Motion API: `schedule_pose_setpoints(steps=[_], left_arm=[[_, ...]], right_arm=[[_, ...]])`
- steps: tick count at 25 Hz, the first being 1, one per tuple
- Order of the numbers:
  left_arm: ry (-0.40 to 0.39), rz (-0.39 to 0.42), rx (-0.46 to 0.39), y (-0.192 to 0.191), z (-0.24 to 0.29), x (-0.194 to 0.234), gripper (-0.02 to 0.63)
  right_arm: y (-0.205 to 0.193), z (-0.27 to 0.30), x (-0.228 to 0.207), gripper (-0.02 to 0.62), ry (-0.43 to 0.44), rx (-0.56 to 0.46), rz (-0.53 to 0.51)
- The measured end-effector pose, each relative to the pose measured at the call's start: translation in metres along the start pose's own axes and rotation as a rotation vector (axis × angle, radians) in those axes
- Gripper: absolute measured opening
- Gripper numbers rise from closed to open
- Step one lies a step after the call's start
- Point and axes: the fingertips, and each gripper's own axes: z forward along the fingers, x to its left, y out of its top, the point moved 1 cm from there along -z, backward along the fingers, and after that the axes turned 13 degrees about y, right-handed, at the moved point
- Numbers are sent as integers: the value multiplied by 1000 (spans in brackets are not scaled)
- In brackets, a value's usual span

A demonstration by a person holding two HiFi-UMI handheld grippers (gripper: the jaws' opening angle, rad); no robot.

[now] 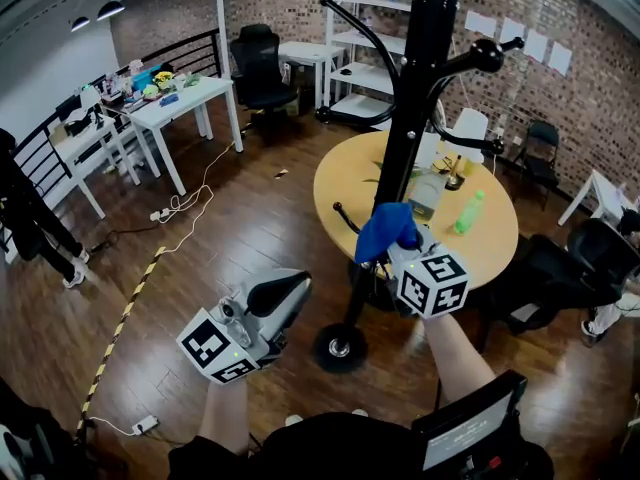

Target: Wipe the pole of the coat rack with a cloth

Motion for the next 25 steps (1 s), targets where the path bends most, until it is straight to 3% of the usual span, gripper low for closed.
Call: schedule_pose_setpoints(steps=[5, 8, 12, 16, 21, 25], left_arm=[[2, -24, 14, -7, -5, -1, -8], [0, -31, 18, -9, -5, -1, -8], [-5, -46, 26, -14, -4, -2, -8], [-2, -48, 29, -15, -2, 0, -8], [1, -32, 21, -10, 2, 4, -8], [3, -15, 22, -6, 0, 8, -8]], right_arm=[[-113, 2, 2, 21, 26, 200, 215], [-126, -9, 16, 21, 95, 252, 345], [-111, -29, 51, 21, 241, 324, 434], [-111, -25, 52, 21, 233, 313, 422], [-120, -4, 3, 21, 24, 286, 266], [-69, 2, -1, 21, 1, 159, 184]])
